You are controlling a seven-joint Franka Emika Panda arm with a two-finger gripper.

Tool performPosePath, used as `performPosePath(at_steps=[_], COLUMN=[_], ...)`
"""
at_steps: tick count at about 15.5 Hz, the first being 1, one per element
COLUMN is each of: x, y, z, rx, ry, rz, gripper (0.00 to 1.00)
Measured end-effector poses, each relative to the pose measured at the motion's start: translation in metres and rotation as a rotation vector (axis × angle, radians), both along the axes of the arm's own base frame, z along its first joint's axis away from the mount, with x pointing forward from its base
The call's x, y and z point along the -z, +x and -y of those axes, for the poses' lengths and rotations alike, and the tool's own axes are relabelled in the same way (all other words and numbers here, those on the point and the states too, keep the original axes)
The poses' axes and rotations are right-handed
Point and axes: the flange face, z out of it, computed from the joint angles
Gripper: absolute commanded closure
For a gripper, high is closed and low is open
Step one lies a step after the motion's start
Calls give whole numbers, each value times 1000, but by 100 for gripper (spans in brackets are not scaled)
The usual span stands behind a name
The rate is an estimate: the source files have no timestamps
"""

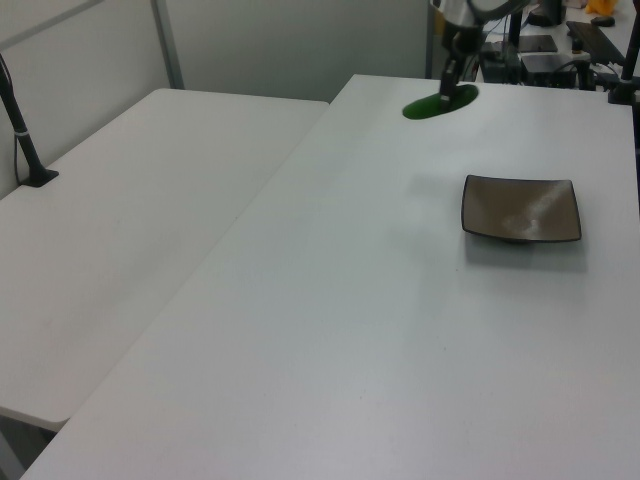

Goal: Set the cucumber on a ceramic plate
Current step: 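Lift the cucumber and carry it over the brown plate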

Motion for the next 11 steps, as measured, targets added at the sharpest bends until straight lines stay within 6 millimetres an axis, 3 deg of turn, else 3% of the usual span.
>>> performPosePath(at_steps=[3, 11], x=[-10, 26], y=[-33, -98], z=[-30, -68], rx=[-50, -111], ry=[30, 63], rz=[-82, -178], gripper=[99, 98])
